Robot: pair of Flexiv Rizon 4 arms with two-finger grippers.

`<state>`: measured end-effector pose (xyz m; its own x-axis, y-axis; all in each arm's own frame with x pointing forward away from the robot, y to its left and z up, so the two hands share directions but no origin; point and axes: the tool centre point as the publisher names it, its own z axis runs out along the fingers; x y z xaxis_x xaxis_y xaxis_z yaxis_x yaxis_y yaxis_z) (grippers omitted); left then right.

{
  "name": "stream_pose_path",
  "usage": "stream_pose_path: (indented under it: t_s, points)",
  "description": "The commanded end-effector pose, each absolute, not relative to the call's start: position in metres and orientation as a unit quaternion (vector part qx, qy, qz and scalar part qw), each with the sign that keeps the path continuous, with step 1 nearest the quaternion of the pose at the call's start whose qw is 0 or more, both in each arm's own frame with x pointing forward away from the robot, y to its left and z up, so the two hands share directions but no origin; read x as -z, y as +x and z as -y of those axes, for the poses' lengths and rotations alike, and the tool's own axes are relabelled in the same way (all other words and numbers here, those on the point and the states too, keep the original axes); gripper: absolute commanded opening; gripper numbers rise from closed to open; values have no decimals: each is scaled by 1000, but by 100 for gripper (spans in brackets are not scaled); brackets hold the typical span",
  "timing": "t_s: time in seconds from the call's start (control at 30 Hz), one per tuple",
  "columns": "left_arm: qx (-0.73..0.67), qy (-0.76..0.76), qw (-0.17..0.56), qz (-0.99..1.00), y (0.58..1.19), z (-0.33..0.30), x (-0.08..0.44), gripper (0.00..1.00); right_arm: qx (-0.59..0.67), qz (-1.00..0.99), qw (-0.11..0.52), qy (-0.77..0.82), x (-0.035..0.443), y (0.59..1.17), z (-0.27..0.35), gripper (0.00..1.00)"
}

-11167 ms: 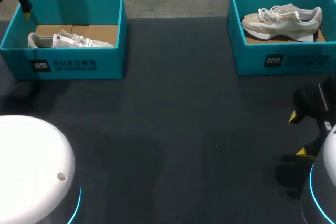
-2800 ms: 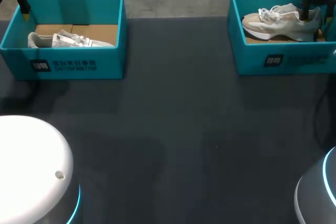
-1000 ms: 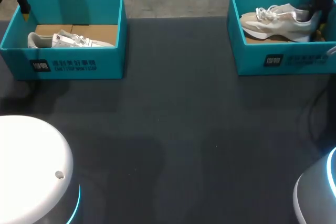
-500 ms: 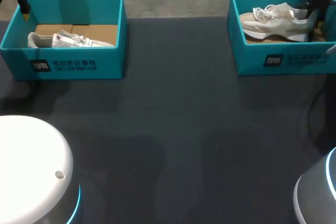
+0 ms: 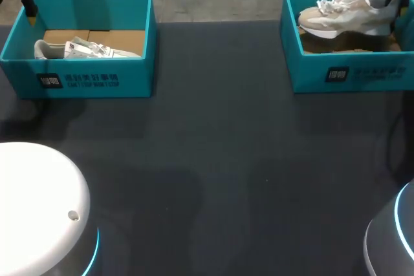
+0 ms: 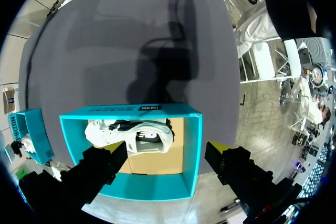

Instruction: Take the shoe out of the shoebox, open the shoe tongue, remove and reinsert the insole, then place the shoe into the shoebox

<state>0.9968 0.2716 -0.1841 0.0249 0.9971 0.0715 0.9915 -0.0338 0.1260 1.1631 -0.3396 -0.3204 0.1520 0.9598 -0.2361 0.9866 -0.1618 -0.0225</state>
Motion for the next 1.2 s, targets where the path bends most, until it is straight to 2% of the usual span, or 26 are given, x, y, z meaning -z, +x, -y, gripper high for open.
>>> stream_pose_path:
  t_s: [0.03,0.47,0.87,1.2]
  points:
    - [-71,715,20,-695,996,-271,184,100,96,-641,75,758,302,1157,339,0]
    - [-71,715,20,-695,996,-271,184,100,101,-632,105,761,235,1151,348,0]
    - [-71,715,20,-695,996,-271,184,100,101,-621,109,770,201,1146,357,0]
    - [-71,715,20,-695,996,-271,184,100,93,-620,108,772,163,1116,333,0]
